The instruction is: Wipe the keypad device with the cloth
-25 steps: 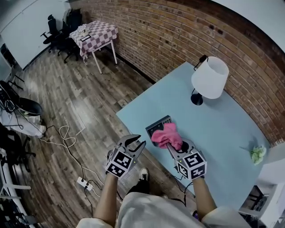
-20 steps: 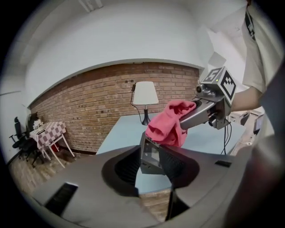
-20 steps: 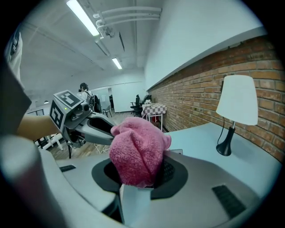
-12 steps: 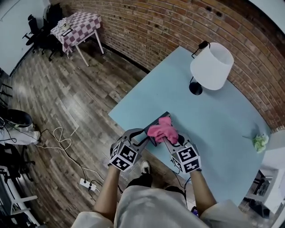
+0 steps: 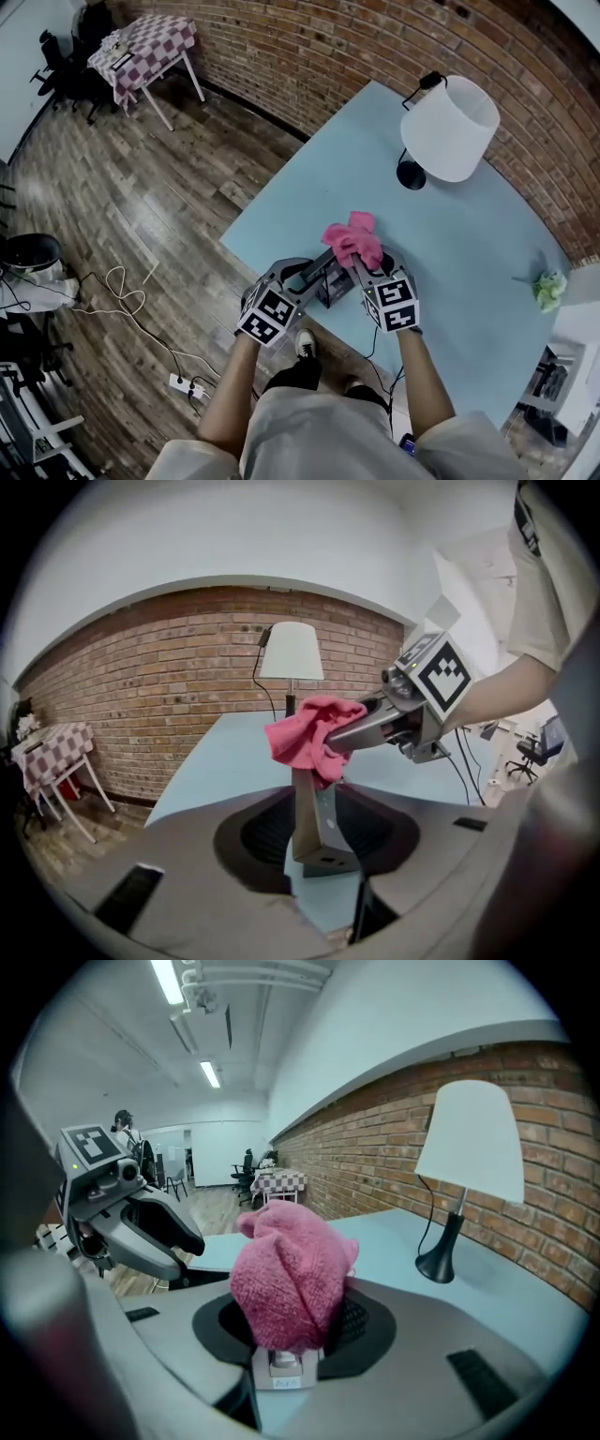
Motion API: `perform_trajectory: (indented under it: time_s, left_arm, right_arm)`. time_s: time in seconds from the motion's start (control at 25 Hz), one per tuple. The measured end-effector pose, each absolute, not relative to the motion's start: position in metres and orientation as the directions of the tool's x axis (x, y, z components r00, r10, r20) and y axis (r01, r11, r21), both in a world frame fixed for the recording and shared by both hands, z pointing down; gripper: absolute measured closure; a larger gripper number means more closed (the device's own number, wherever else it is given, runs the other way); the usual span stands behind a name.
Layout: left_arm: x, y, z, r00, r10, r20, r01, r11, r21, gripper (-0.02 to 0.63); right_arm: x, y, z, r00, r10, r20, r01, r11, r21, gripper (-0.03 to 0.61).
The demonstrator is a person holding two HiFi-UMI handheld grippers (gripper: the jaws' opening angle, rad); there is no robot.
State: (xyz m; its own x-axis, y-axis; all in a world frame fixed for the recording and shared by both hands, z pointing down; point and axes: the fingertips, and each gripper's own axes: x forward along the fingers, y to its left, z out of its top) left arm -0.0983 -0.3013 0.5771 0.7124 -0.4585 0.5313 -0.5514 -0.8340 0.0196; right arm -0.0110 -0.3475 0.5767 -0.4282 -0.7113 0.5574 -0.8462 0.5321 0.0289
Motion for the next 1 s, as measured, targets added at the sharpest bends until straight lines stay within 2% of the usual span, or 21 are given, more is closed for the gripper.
perform_trajectory:
  time_s: [0.24, 0.44, 0.84, 1.0]
  left_arm:
    - [-0.096, -0.300, 0.594, 0.684, -0.445, 0.577, -0.535, -0.845, -0.017, 0.436]
    - [-0.096, -0.300, 0.595, 0.680, -0.487, 0.548, -0.567, -0.823, -0.029, 0.436]
    - [-0.098, -0.299, 0.595, 0.677, -0.504, 0.537, -0.589, -0.808, -0.014, 0.434]
    - [-0.098, -0.300, 0.595, 0.674, -0.506, 0.538, -0.595, -0.804, -0.012, 0.434]
  right_arm:
    - [-0.011, -0.354, 0.596, -0.451, -0.663, 0.597, -0.829, 0.559, -0.005, 0.436]
    - [-0.010, -0.351, 0.599, -0.457, -0.653, 0.604, -0.819, 0.574, 0.001, 0.436]
    - [0.012, -0.322, 0.640, -0.367, -0.599, 0.712, -0.823, 0.565, 0.052, 0.443]
    - [0.017, -0.313, 0.649, -0.365, -0.598, 0.713, -0.833, 0.552, 0.036, 0.443]
